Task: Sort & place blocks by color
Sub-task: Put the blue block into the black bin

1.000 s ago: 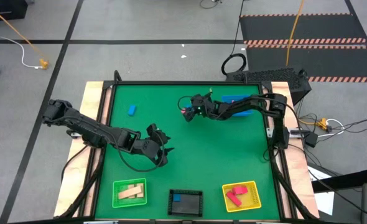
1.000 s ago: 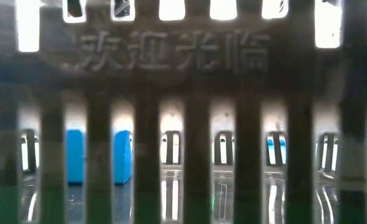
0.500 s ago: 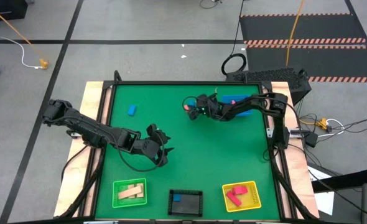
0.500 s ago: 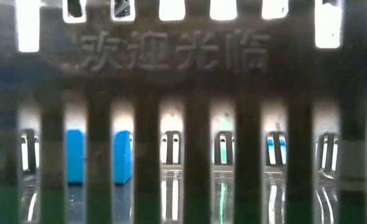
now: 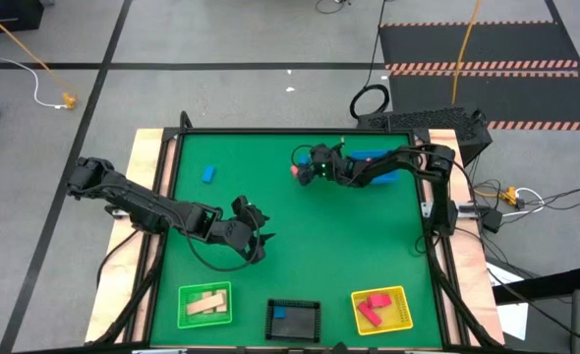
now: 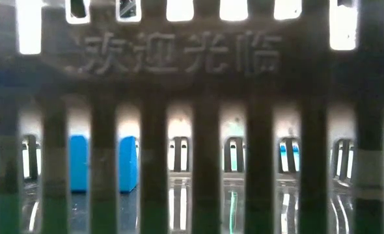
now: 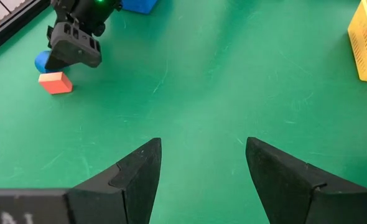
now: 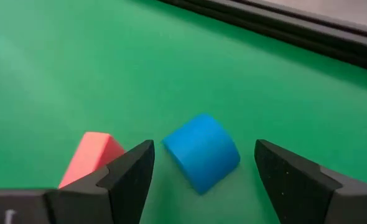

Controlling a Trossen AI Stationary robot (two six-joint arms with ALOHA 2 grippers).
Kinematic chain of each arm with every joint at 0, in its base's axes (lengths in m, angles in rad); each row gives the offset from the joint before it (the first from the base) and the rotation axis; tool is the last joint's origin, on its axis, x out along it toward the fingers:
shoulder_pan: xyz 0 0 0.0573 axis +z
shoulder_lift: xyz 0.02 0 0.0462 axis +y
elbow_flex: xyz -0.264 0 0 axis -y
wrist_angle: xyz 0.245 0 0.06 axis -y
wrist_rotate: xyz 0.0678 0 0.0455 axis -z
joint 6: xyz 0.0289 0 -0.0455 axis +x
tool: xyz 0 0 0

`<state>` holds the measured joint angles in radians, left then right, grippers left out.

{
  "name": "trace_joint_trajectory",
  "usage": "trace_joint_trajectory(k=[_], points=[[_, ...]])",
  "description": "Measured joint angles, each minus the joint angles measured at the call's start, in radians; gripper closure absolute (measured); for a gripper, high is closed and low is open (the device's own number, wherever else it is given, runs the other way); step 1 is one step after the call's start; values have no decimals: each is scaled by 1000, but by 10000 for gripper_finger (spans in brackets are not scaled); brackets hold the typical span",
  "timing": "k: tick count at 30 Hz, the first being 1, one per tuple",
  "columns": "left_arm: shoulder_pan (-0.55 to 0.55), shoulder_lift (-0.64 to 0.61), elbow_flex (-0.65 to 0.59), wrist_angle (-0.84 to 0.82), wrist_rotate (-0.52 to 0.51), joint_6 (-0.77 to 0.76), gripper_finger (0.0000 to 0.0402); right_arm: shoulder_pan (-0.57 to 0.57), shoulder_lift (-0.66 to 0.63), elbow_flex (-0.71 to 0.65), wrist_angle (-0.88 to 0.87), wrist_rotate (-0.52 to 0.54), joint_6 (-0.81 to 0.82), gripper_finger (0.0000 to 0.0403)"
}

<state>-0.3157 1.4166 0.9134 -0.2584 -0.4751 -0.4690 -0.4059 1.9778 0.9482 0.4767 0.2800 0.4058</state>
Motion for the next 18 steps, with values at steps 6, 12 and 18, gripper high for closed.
trace_joint_trajectory(k=[6, 12, 18], points=[[0, 0, 0, 0, 0, -5, 167, 0, 0, 0, -12, -24, -2, 133], [0, 0, 0, 0, 0, -5, 167, 0, 0, 1, -53, -23, -9, 152], [0, 0, 0, 0, 0, -2, 167, 0, -1, 2, -65, -18, 11, 234]])
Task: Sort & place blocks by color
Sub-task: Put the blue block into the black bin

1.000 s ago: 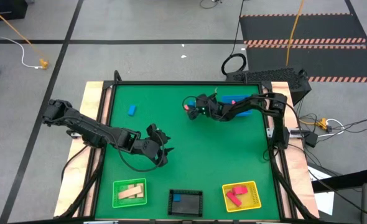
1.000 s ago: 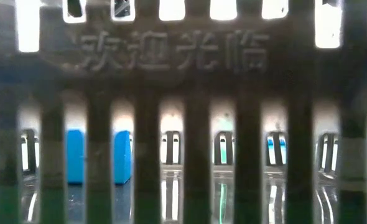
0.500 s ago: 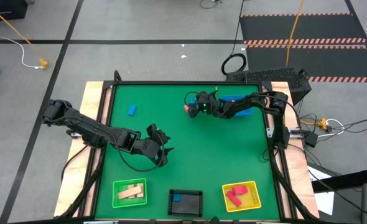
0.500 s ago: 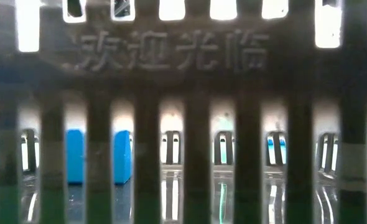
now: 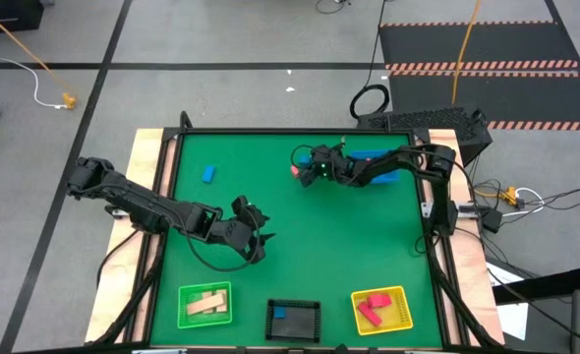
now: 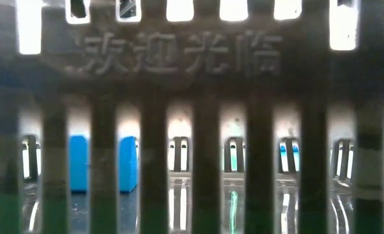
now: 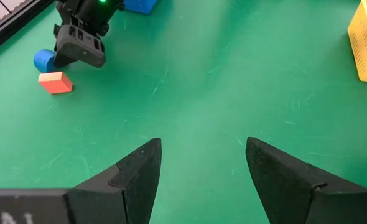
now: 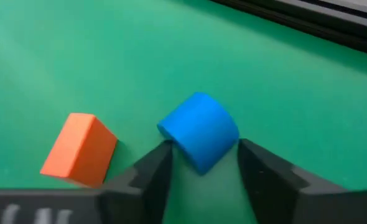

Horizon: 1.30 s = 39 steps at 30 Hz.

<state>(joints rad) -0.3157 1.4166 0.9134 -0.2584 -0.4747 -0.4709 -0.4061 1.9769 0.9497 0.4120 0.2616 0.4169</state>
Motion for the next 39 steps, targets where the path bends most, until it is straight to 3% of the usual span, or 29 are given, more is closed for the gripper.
trace_joint_trajectory(k=[7, 10, 18, 24, 31, 39], points=[[-4, 0, 0, -1, 0, -4, 167, -4, -1, 0, -2, -78, 57, 377], [-15, 0, 0, -2, 0, -6, 167, -4, -1, 0, -3, -86, 48, 394], [-47, 0, 0, -2, 1, -10, 167, -2, -9, 0, -10, -116, 33, 353], [-55, 0, 0, -11, 1, -3, 167, 0, -80, -1, -51, -125, -71, 269], [-42, 0, 0, -14, 0, 18, 167, -11, -94, -1, 30, -75, -254, 175], [-14, 0, 0, -13, -1, 17, 167, -40, -25, 3, 95, -107, -246, 172]])
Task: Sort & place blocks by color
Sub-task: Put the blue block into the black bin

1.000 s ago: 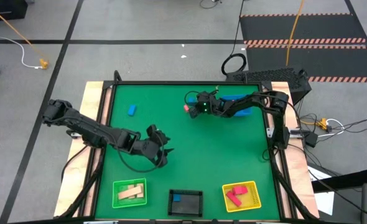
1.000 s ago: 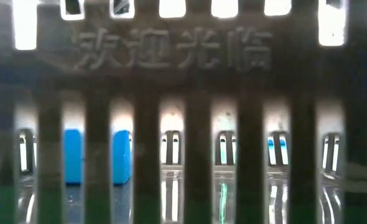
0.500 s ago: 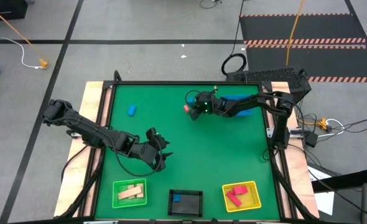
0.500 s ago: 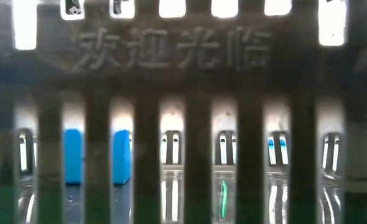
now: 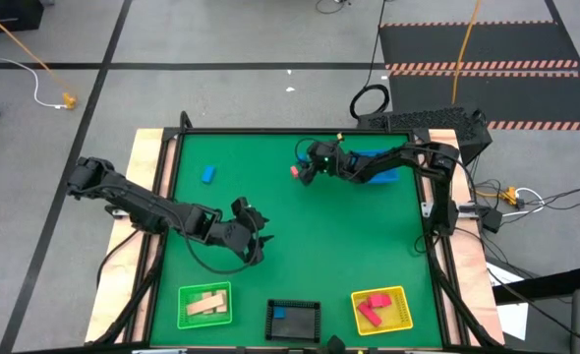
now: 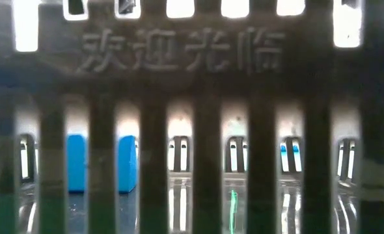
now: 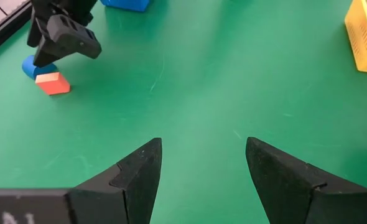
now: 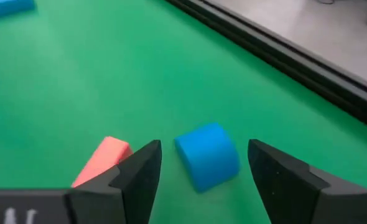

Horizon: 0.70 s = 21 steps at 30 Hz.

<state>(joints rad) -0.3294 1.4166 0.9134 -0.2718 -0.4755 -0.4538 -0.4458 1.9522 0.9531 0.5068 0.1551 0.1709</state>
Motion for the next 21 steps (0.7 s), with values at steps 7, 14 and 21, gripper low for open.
trace_joint_trajectory(k=[7, 14, 21], points=[[32, 0, 0, 1, -1, 3, 167, -4, 0, 2, 84, 0, -18, 175], [41, 0, 0, 3, -1, -2, 167, -17, 0, 2, 26, 0, -27, 176], [41, 0, 0, 6, -1, -12, 167, -20, 49, 37, -7, -2, -53, 176]])
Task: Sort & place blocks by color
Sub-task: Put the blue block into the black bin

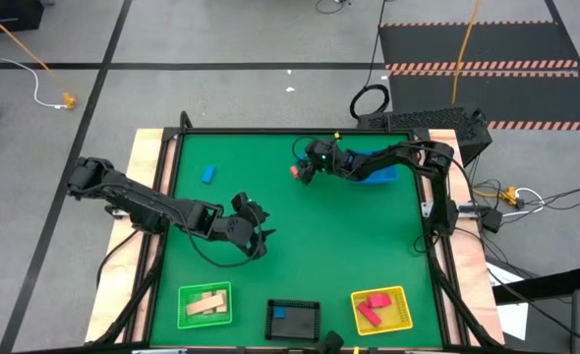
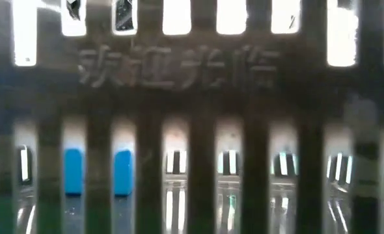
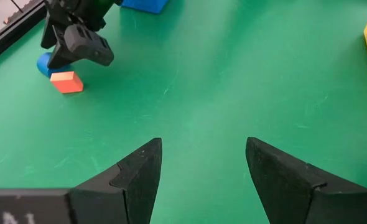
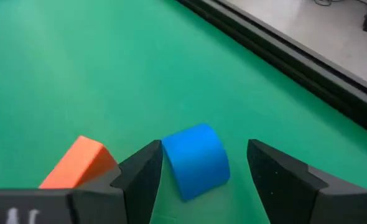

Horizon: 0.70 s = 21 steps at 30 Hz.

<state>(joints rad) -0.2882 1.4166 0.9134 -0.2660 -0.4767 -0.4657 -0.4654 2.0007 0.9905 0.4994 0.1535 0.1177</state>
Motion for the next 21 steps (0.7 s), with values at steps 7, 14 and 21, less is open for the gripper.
trace_joint_trajectory(k=[7, 14, 21], points=[[0, 0, 0, 0, 0, -7, 167, -6, 0, 66, -76, -35, -55, 177], [0, 0, 0, 0, 0, -7, 167, -33, 0, 135, -281, -79, -55, 177], [0, 0, 0, 0, 0, -7, 167, -49, 0, 160, -377, -81, -78, 197]])
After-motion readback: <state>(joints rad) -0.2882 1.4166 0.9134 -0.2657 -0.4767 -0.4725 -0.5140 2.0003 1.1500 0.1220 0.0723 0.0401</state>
